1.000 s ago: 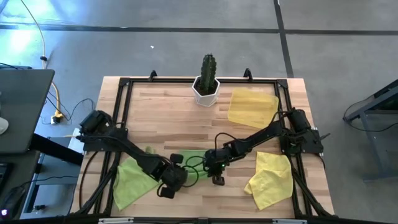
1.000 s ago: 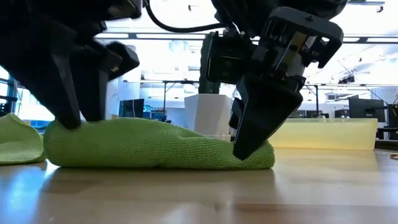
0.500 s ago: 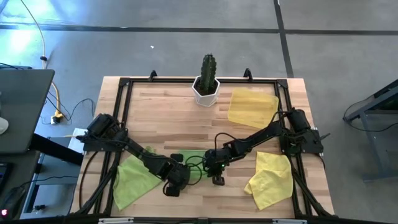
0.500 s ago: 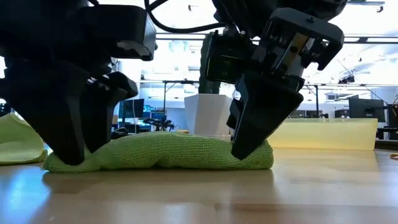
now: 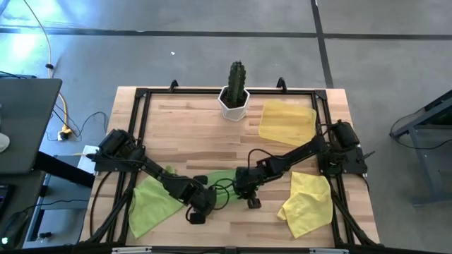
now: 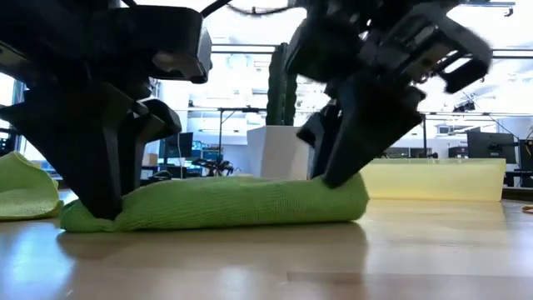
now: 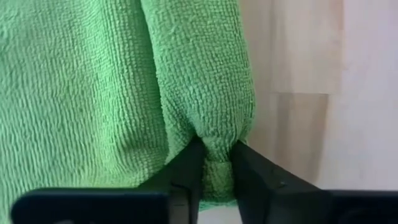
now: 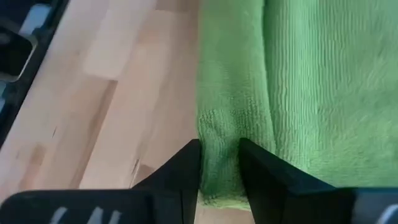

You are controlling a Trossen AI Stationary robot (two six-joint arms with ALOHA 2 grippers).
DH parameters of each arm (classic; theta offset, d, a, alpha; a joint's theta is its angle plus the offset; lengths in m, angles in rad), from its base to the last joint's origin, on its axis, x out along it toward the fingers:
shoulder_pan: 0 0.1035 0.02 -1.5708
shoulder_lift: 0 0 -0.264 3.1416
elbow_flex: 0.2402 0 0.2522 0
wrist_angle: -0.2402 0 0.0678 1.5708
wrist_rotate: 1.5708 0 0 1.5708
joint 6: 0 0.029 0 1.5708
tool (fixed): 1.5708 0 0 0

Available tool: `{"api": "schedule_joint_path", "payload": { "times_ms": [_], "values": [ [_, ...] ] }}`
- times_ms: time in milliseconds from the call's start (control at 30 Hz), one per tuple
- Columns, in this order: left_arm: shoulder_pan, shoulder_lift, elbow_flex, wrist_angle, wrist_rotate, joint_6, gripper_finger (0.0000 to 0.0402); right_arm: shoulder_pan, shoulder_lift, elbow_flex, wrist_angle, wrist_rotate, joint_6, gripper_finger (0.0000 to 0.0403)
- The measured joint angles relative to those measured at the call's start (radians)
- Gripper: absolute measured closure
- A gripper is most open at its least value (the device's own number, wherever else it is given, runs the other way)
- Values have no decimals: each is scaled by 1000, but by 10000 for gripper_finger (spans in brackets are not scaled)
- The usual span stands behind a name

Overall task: Roll microfiber towels into tight, uniform cylinder then place into a basket
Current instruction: Roll the green towel

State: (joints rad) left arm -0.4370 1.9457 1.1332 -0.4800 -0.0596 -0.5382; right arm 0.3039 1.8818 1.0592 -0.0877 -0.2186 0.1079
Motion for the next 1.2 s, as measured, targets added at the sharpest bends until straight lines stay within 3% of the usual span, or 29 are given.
{"api": "schedule_joint_path", "payload": {
  "times_ms": [100,300,433,733,1033,1200],
  "values": [
    [0,1,0,29,56,22,361,44,-28,0,-11,8,-123,297],
    [0,9,-6,116,191,65,368,144,-52,2,-4,238,-237,297],
    [25,11,-7,127,249,78,368,191,-52,2,0,321,-248,297],
    [98,13,-8,140,381,66,368,243,-53,3,37,331,-241,290],
    [127,14,-8,145,416,31,369,247,-9,5,82,327,-237,217],
    [129,16,-8,161,439,25,369,245,33,5,109,330,-239,204]
  ]
}}
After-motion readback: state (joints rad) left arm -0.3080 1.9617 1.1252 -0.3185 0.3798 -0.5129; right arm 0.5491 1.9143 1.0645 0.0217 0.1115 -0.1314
